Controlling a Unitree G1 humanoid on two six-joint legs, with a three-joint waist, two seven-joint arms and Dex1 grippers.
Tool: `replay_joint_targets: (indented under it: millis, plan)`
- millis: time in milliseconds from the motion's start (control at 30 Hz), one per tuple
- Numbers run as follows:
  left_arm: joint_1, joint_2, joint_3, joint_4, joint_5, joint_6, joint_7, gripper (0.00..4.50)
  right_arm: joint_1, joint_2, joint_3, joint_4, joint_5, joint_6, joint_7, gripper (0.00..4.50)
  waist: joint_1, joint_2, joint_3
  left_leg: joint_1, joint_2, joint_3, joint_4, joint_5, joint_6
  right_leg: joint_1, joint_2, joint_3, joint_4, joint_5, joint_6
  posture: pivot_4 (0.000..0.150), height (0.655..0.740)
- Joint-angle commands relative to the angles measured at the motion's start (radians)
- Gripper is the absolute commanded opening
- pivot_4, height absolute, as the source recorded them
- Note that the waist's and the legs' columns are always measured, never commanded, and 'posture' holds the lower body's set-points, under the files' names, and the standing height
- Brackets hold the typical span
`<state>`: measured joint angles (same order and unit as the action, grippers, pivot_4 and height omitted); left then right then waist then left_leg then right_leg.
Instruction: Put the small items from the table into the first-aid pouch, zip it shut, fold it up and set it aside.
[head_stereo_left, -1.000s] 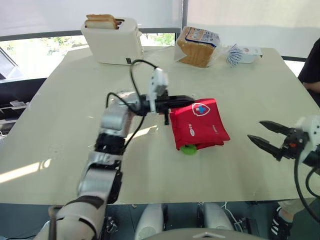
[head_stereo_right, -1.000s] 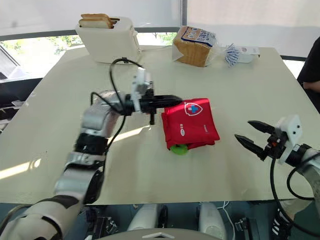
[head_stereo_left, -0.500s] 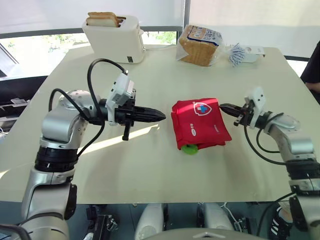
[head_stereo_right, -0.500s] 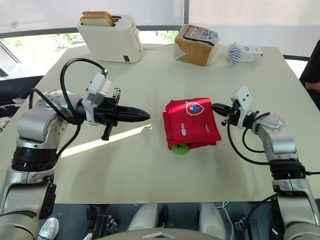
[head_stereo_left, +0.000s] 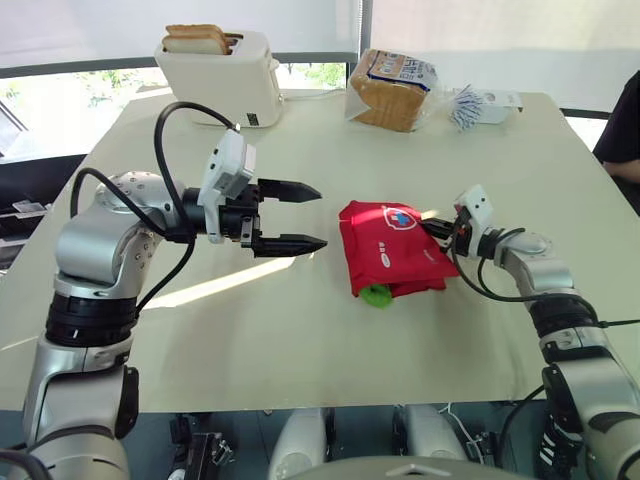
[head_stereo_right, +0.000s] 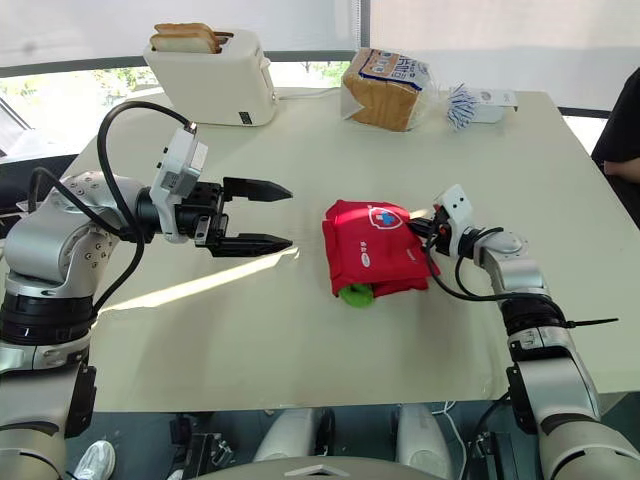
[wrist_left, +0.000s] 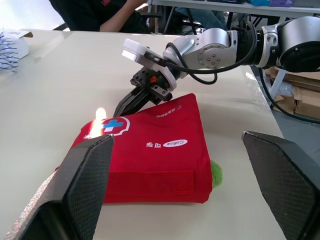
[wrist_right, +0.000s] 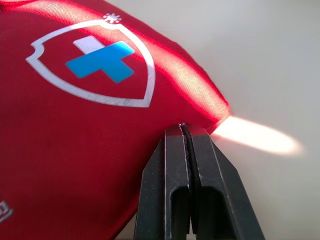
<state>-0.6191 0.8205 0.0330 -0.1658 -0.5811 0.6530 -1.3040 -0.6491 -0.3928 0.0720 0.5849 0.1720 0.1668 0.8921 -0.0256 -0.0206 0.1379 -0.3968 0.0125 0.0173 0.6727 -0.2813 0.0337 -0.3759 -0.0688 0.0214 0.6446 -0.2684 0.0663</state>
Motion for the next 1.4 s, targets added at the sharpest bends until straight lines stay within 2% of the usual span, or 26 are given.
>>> replay_joint_targets:
  millis: [33,200,233,333,367,433,500,600,633,733,900,1133,1233,1367,1400]
  plan:
    - [0.003,0.016,0.025,-0.039,-0.021,-0.006,0.009,4.48,0.012,0.013,0.023,-0.023,-0.021,-0.023,0.004,0.0,-0.006,0.0,0.0,0.0,0.0,0.0,0.0,0.0,0.0,0.0,0.0,0.0,0.0,0.0,0.0,0.15,0.74]
    - [0.009,0.023,0.025,-0.042,-0.022,-0.011,0.01,4.48,0.0,-0.013,-0.056,-0.054,0.015,-0.021,-0.028,0.0,-0.013,0.0,0.0,0.0,0.0,0.0,0.0,0.0,0.0,0.0,0.0,0.0,0.0,0.0,0.0,0.15,0.74]
    - [0.011,0.024,0.025,-0.042,-0.023,-0.012,0.011,4.48,0.002,-0.022,-0.09,-0.078,0.066,0.022,0.001,0.0,-0.013,0.001,0.001,0.0,0.0,0.0,0.0,0.0,0.0,0.0,0.0,0.0,0.0,0.0,0.0,0.15,0.74]
    - [0.016,0.026,0.027,-0.045,-0.028,-0.014,0.014,4.5,0.007,-0.042,-0.194,-0.157,0.237,0.21,0.067,0.72,-0.009,0.001,0.001,0.0,0.0,0.0,0.0,0.0,0.0,0.0,-0.001,0.0,0.0,0.0,0.0,0.15,0.74]
    - [0.017,0.024,0.03,-0.047,-0.035,-0.012,0.015,4.5,0.0,-0.058,-0.217,-0.165,0.275,0.273,0.08,1.0,-0.007,0.001,0.001,0.0,0.002,0.0,0.0,0.0,0.0,0.0,-0.001,0.0,0.0,0.0,0.0,0.15,0.74]
    - [0.015,0.02,0.038,-0.048,-0.051,-0.004,0.018,4.5,-0.006,-0.087,-0.231,-0.184,0.322,0.379,0.105,2.12,-0.004,0.001,0.001,-0.001,0.003,0.0,0.0,0.0,0.0,0.0,-0.001,0.0,0.0,0.0,0.0,0.15,0.74]
    - [0.013,0.024,0.036,-0.047,-0.052,-0.009,0.015,4.5,-0.004,-0.115,-0.208,-0.212,0.343,0.475,0.134,2.87,-0.004,0.001,0.001,-0.001,0.003,0.0,0.0,0.0,0.0,0.0,-0.001,0.0,0.0,0.0,0.0,0.15,0.74]
    - [0.01,0.027,0.032,-0.047,-0.056,-0.012,0.016,4.5,-0.001,-0.136,-0.149,-0.231,0.328,0.567,0.144,4.39,-0.007,0.001,0.001,0.0,0.003,0.0,0.0,0.0,0.001,0.0,-0.001,0.0,0.0,0.0,0.0,0.15,0.74]
    - [0.009,0.026,0.033,-0.049,-0.061,-0.011,0.015,4.5,0.001,-0.135,-0.123,-0.233,0.309,0.579,0.139,4.46,-0.009,0.001,0.001,-0.001,0.001,0.001,0.0,-0.001,0.001,0.0,0.0,0.0,0.0,0.0,0.0,0.15,0.74]
    - [0.009,0.029,0.036,-0.053,-0.069,-0.009,0.016,4.5,0.009,-0.121,-0.058,-0.229,0.261,0.585,0.12,4.46,-0.011,0.001,0.001,0.0,0.001,0.001,-0.001,-0.002,0.003,-0.001,0.0,0.0,0.0,0.0,0.0,0.15,0.74]
    - [0.017,0.037,0.039,-0.062,-0.08,-0.005,0.018,4.5,0.026,-0.088,-0.016,-0.28,0.278,0.638,0.133,4.46,-0.01,0.0,0.001,0.0,0.0,0.001,-0.001,-0.002,0.003,-0.001,-0.001,0.0,0.0,0.0,0.0,0.15,0.74]
    - [0.038,0.047,0.04,-0.055,-0.079,-0.021,0.009,4.5,0.071,-0.054,-0.021,-0.36,0.275,0.637,0.083,4.46,-0.01,0.0,0.001,0.0,0.0,0.0,-0.001,-0.002,0.003,-0.001,-0.001,0.0,0.0,0.0,0.0,0.15,0.74]
    - [0.036,0.045,0.036,-0.052,-0.082,-0.025,0.01,4.5,0.074,-0.046,-0.039,-0.348,0.28,0.623,0.07,3.67,-0.011,0.0,0.001,0.0,0.0,0.0,-0.001,-0.002,0.003,-0.001,0.0,0.0,0.0,0.0,0.0,0.15,0.74]
    - [0.034,0.042,0.031,-0.048,-0.078,-0.035,0.008,4.5,0.092,-0.048,-0.059,-0.386,0.312,0.646,0.064,1.69,-0.009,0.0,0.001,0.0,0.0,0.0,-0.001,-0.002,0.003,0.0,0.0,0.0,0.0,0.0,0.0,0.15,0.74]
    - [0.033,0.041,0.031,-0.046,-0.077,-0.037,0.008,4.5,0.098,-0.047,-0.071,-0.397,0.323,0.653,0.056,1.34,-0.009,0.0,0.001,0.0,0.0,0.0,-0.001,-0.002,0.003,-0.001,0.0,0.0,0.0,0.0,0.0,0.15,0.74]
